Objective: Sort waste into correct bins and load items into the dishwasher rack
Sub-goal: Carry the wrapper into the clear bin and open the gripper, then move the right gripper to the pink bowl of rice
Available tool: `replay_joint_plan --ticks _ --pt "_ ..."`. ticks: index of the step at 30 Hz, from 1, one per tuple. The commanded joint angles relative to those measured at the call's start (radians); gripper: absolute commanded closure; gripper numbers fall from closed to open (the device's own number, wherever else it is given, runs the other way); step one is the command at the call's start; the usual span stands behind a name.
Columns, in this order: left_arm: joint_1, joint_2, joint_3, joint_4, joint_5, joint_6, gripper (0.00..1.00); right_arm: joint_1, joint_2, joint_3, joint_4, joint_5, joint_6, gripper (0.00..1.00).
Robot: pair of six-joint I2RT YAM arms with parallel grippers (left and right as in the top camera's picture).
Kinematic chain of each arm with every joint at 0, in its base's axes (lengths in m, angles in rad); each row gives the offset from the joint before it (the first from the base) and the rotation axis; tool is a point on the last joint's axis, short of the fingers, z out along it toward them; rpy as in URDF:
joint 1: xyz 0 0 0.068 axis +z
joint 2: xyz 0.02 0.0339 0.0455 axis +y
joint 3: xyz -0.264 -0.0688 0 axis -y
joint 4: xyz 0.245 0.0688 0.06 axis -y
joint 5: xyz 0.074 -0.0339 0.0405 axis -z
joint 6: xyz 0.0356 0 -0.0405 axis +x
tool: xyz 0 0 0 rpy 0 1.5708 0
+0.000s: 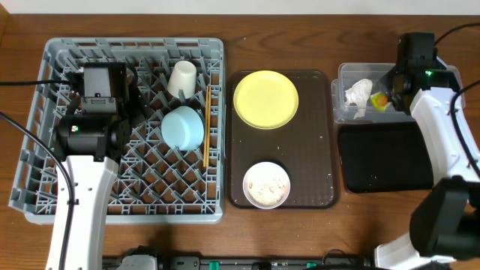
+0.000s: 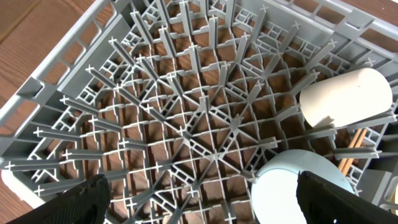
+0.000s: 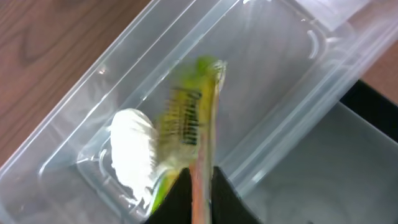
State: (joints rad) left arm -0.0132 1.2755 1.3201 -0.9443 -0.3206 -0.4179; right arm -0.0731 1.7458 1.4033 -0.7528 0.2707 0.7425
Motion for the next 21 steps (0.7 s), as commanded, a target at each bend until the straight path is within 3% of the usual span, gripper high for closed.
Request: replay_joint_plan --ticks 1,3,4,5,11,15,21 --pt "0.005 -0.002 0.014 -0.005 -0.01 0.005 0.04 -0.009 0.041 0.001 0.02 -0.028 -0.008 0.75" --pt "0.005 -0.002 0.014 -0.005 -0.01 0.005 0.04 -0.009 0.056 0.001 0.029 -0.028 -0.008 0.27" --pt "0.005 -0.002 0.014 -0.005 -0.01 0.005 0.03 -0.009 0.058 0.001 0.032 -0.028 -0.018 0.09" --pt "0.005 -0.002 0.014 -0.005 -0.01 0.005 0.04 -0.009 0.058 0.001 0.035 -0.028 -0.037 0.01" --pt "0.005 -0.002 0.014 -0.005 -0.01 0.005 0.04 -0.007 0.002 0.003 0.038 -0.088 -0.189 0.01" --pt "0.005 -0.002 0.014 -0.005 -0.01 0.005 0.03 0.006 -0.079 0.003 -0.011 -0.327 -0.313 0.01" --pt "0.005 -0.002 0.014 -0.005 -0.01 0.005 0.04 0.074 -0.165 0.003 -0.177 -0.653 -0.356 0.01"
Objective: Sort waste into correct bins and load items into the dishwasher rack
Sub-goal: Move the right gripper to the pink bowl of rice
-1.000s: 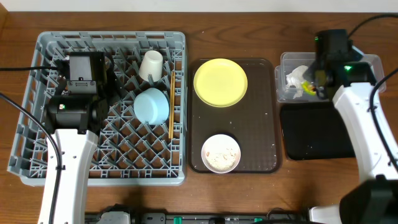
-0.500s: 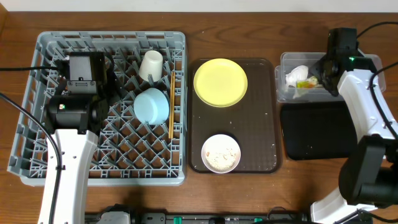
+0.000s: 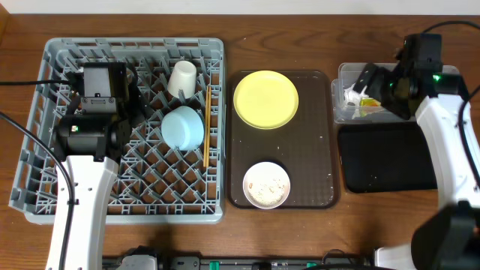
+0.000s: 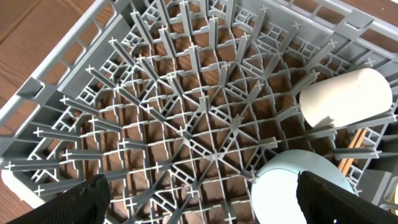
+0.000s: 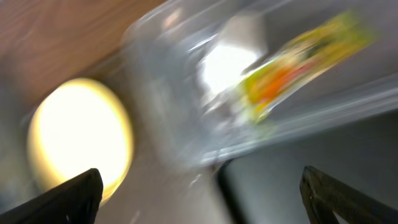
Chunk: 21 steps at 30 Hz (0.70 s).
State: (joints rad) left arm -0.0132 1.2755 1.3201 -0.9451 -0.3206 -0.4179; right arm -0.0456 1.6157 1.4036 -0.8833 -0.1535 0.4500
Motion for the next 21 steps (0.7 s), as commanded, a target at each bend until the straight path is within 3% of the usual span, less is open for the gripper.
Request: replay_joint_plan --ticks 1,8,17,21 --pt "0.005 -0.002 0.014 -0.004 -0.01 0.005 0.04 0.069 -0.038 0.003 -0.081 -0.249 -0.063 0.01" --pt "0.005 -0.002 0.014 -0.004 -0.01 0.005 0.03 0.268 -0.037 0.002 -0.21 -0.258 -0.063 0.01" --pt "0.005 -0.002 0.014 -0.004 -0.01 0.005 0.04 0.61 -0.026 0.001 -0.189 -0.234 -0.035 0.1" --pt "0.005 -0.002 0.014 -0.004 -0.01 0.005 0.04 0.78 0.0 0.001 -0.145 -0.185 -0.035 0.04"
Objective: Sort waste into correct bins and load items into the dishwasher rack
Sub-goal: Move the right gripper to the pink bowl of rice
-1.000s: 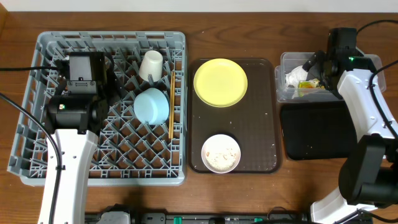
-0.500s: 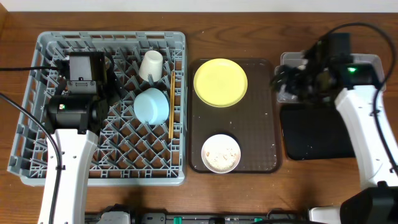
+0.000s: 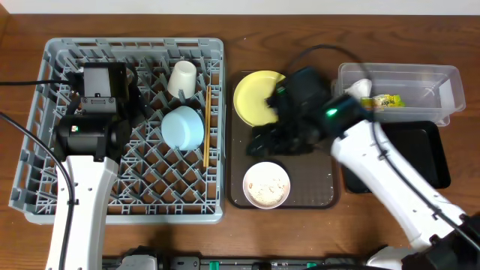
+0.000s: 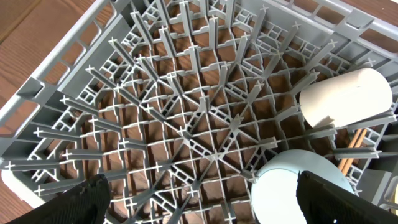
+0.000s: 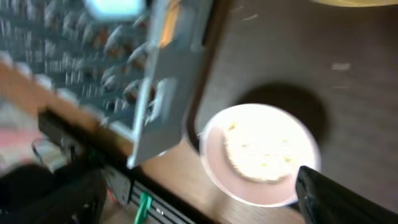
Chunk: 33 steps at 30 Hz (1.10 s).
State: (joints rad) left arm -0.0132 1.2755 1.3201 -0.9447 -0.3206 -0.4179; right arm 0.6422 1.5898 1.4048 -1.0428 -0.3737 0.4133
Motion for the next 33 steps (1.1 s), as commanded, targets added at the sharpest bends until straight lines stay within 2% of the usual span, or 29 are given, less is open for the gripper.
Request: replay_joint_plan --ticks 1,3,9,13,20,21,22,24,27,28,32,33 --pt "0.005 -0.002 0.014 -0.005 -0.01 0.005 0.04 0.13 0.033 0.0 0.027 0.051 0.001 0.04" --pt "0.005 -0.002 0.014 -0.005 -0.01 0.005 0.03 0.208 0.047 0.0 0.056 0.092 0.001 0.01" --pt "0.005 -0.002 0.014 -0.005 -0.01 0.005 0.04 0.383 0.08 0.0 0.089 0.286 0.024 0.01" --pt "0.005 -0.002 0.014 -0.005 -0.01 0.005 0.04 0.43 0.088 0.0 0.088 0.341 0.078 0.01" --pt "0.005 -0.002 0.014 -0.005 -0.01 0.005 0.04 0.455 0.088 0.0 0.08 0.343 0.091 0.01" --pt "0.005 -0.002 0.014 -0.005 -0.01 0.005 0.03 0.456 0.088 0.0 0.068 0.343 0.091 0.05" --pt "0.005 -0.002 0.014 -0.005 -0.01 0.005 0.04 0.457 0.088 0.0 0.054 0.343 0.091 0.2" --pt "0.005 -0.002 0.014 -0.005 -0.01 0.005 0.04 0.459 0.089 -0.001 0.035 0.343 0.091 0.42" --pt "0.005 -0.002 0.014 -0.005 -0.01 0.005 0.04 0.459 0.091 -0.002 0.012 0.343 0.09 0.69" --pt "0.005 -0.002 0.014 -0.005 -0.01 0.005 0.04 0.459 0.092 -0.003 0.007 0.345 0.09 0.76" --pt "0.005 -0.002 0.014 -0.005 -0.01 0.005 0.04 0.459 0.093 -0.025 0.003 0.356 0.087 0.9" --pt "0.005 -0.002 0.014 -0.005 -0.01 0.005 0.04 0.459 0.093 -0.035 0.003 0.365 0.087 0.96"
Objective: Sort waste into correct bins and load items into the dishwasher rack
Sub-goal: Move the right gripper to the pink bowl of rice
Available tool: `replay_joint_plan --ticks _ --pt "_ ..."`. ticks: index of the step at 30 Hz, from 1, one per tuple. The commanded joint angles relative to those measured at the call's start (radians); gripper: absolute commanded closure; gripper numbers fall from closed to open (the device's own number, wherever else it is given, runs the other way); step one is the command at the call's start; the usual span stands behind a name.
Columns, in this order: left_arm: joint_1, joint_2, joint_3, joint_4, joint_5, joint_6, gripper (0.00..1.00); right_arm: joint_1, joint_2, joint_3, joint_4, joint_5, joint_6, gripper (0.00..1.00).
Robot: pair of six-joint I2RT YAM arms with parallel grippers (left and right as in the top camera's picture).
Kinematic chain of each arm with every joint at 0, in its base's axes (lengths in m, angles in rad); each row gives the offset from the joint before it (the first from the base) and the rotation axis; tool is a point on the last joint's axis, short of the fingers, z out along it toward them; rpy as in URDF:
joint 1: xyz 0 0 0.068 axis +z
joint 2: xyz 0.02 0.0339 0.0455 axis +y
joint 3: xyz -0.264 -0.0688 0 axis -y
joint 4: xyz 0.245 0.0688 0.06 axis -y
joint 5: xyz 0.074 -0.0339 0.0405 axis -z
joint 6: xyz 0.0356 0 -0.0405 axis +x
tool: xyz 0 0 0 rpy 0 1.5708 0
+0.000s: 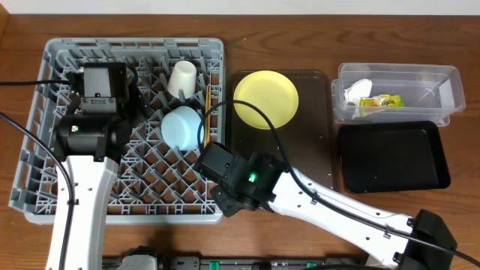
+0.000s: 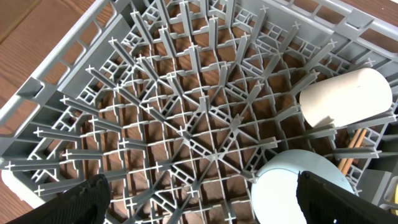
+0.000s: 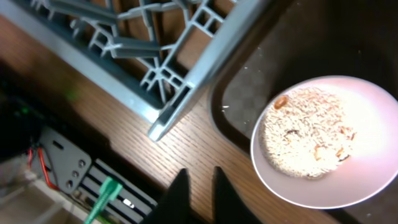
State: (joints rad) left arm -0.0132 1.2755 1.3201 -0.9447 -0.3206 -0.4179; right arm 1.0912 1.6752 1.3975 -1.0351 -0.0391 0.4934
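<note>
A pink bowl of rice (image 3: 323,140) sits on the brown tray (image 1: 315,150); in the overhead view my right arm (image 1: 240,180) covers it. My right gripper (image 3: 198,173) is shut on nothing, above the table edge by the grey rack's front right corner (image 3: 186,81), left of the bowl. A yellow plate (image 1: 266,97) lies at the tray's far end. The rack (image 1: 45,150) holds a white cup (image 1: 181,79), a blue bowl (image 1: 182,127) and chopsticks (image 1: 204,124). My left gripper (image 2: 199,199) hangs open over the rack, beside the blue bowl (image 2: 298,186).
A clear bin (image 1: 427,82) at the far right holds a white tissue (image 1: 358,91) and a yellow wrapper (image 1: 382,100). A black bin (image 1: 390,157) sits in front of it. My right arm stretches across the table's front from the right.
My right gripper was open above the tray between plate and bowl; now it is shut at the tray's front left, by the rack corner. The left arm has not moved.
My right gripper was shut on a yellow wrapper over the clear bin. Then it was open and the wrapper lay in the bin. Then it was open over the tray, and now it is shut beside the rice bowl. The left arm stayed still.
</note>
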Motion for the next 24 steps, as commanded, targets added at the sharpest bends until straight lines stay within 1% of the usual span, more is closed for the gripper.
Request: replay_joint_plan --ticks 1,8,18,24 --pt "0.005 -0.002 0.014 -0.005 -0.01 0.005 0.04 0.01 0.007 -0.039 -0.004 0.04 0.007 0.99" --pt "0.005 -0.002 0.014 -0.005 -0.01 0.005 0.03 0.01 0.007 -0.161 0.055 0.046 0.007 0.99" --pt "0.005 -0.002 0.014 -0.005 -0.01 0.005 0.04 0.01 0.007 -0.349 0.282 0.05 0.007 0.99" --pt "0.005 -0.002 0.014 -0.005 -0.01 0.005 0.04 0.01 0.007 -0.391 0.349 0.087 0.007 0.94"
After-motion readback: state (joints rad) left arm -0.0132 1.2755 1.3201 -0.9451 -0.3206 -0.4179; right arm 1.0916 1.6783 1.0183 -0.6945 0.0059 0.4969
